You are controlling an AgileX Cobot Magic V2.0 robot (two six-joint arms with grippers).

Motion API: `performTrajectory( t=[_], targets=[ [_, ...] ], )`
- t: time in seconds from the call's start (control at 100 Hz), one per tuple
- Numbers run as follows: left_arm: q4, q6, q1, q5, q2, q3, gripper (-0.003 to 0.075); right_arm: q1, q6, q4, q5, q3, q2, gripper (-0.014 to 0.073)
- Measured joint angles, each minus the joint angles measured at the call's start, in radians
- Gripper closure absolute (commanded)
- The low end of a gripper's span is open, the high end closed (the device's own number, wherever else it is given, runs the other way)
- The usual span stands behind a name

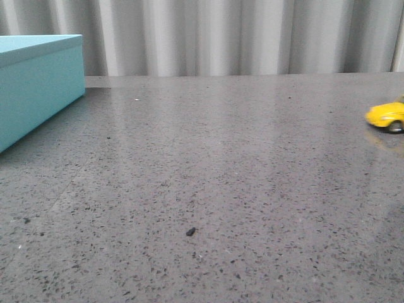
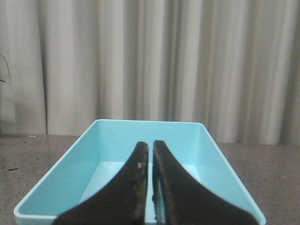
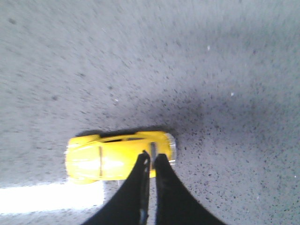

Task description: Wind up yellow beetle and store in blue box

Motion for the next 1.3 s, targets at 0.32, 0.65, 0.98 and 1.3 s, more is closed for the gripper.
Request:
performTrajectory(
  t=[0.32, 0.65, 0.98, 1.3],
  targets=[
    [0.000, 0.000, 0.000, 0.000, 0.000, 0.000, 0.0741, 0.051, 0.000, 0.020, -0.011, 0.000, -0.106, 0.0635],
    [0.000, 0.000, 0.000, 0.000, 0.000, 0.000, 0.0741, 0.111, 0.000, 0.027, -0.021, 0.000, -0.167, 0.0635],
    [0.008, 0.000, 0.000, 0.000, 0.000, 0.000, 0.0741, 0.169, 0.000, 0.029, -0.032, 0.002, -0.223, 0.0635],
    [0.010, 0.000, 0.000, 0.000, 0.080, -0.067, 0.0741, 0.172, 0.000, 0.029, -0.164, 0.188, -0.447, 0.0635]
  ],
)
